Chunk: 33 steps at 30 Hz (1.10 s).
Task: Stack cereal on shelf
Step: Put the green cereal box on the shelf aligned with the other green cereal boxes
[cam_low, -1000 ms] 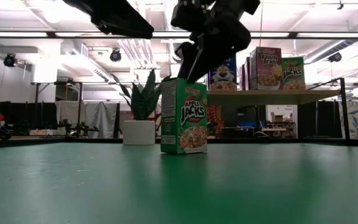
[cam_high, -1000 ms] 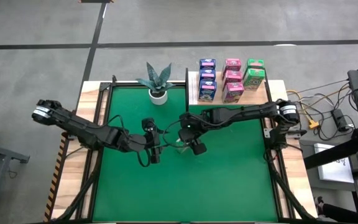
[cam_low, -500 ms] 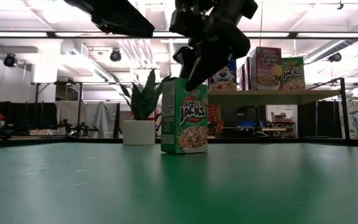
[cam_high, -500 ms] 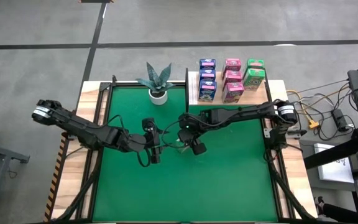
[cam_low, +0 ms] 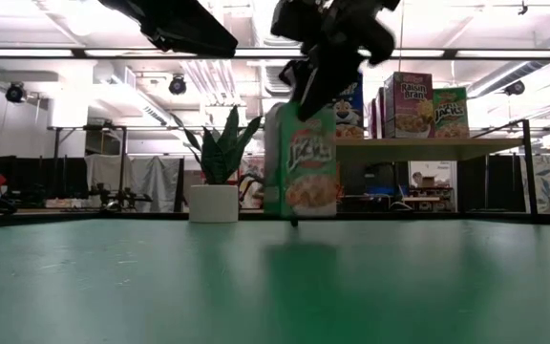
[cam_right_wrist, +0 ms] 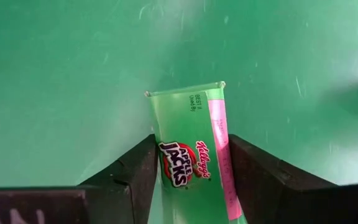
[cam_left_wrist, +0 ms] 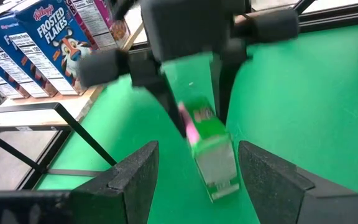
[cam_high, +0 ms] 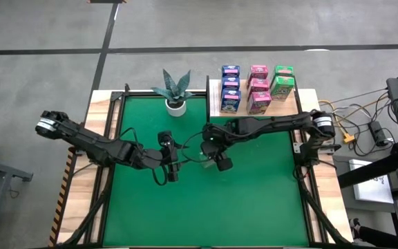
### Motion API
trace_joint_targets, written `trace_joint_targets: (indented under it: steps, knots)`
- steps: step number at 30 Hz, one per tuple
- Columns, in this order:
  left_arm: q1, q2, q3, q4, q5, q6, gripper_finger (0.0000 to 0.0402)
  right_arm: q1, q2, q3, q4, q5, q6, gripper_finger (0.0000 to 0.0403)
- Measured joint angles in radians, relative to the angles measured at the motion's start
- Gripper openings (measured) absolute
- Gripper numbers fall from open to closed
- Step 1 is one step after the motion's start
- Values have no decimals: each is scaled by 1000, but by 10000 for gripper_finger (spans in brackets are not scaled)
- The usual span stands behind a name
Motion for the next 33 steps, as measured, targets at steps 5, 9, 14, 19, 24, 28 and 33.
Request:
trace_joint_targets:
  steps: [5, 9, 14, 19, 24, 28, 33]
  knots:
    - [0, 0, 0, 5, 0, -1, 204, 0, -80, 20, -117, -3, 61, 173]
    - [0, 0, 0, 9, 0, -1, 204, 0, -174, 20, -201, -1, 128, 173]
    - [0, 0, 0, 21, 0, -1, 204, -3, -307, 19, -329, 26, 236, 173]
    - [0, 0, 0, 23, 0, -1, 204, -5, -430, 18, -526, 205, 308, 173]
    - [0, 0, 0, 30, 0, -1, 204, -18, -542, 14, -638, 312, 362, 173]
    - [0, 0, 0, 29, 0, -1, 204, -55, -621, 13, -680, 322, 366, 173]
    - [0, 0, 0, 29, 0, -1, 204, -128, -697, 9, -712, 359, 336, 173]
